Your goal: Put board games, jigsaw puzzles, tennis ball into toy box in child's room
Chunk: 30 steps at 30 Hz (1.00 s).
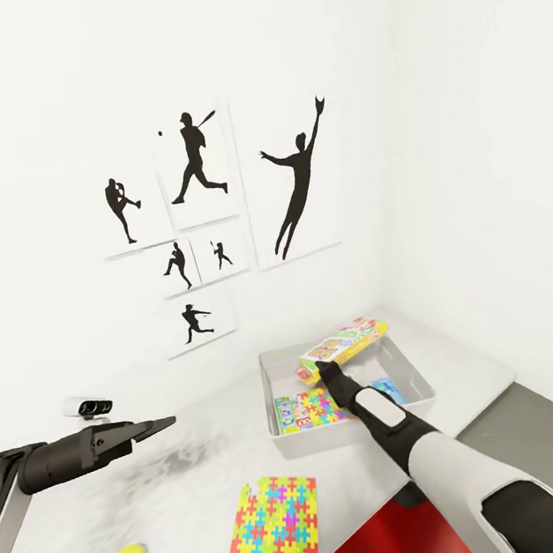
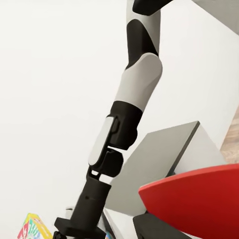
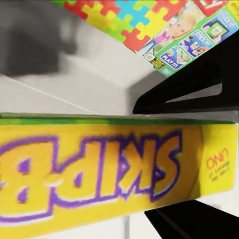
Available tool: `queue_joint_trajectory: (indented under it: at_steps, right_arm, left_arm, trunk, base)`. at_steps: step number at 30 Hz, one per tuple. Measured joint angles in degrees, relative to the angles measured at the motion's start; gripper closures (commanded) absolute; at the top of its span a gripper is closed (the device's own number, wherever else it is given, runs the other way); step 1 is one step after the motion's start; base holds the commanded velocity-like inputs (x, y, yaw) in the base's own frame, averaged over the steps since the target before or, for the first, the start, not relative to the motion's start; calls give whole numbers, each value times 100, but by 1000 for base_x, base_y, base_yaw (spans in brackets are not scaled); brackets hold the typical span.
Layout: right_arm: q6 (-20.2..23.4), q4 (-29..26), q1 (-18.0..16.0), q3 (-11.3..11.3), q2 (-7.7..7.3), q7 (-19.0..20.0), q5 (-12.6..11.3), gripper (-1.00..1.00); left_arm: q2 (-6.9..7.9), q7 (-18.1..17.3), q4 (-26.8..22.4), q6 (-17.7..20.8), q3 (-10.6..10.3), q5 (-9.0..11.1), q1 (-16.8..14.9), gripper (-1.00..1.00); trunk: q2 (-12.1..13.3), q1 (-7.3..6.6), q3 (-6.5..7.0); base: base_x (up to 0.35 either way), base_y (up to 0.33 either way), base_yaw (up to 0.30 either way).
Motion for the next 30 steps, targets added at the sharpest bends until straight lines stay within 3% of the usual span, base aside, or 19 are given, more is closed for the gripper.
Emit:
queue_joint_trajectory:
  at_steps: [5,30]
  right_arm:
    - [40,21,-1,15,-139,4,-14,100]
    - [49,19,1,17,-158,21,-16,100]
  left_arm:
    - [-10,0,1,0,-7,-1,0,-100]
    - [-11,0,1,0,-6,-1,0,-100]
  trunk:
    - [-1,0,0]
    - [-1,0,0]
  base:
    - [-23,0,0]
    - [-33,0,0]
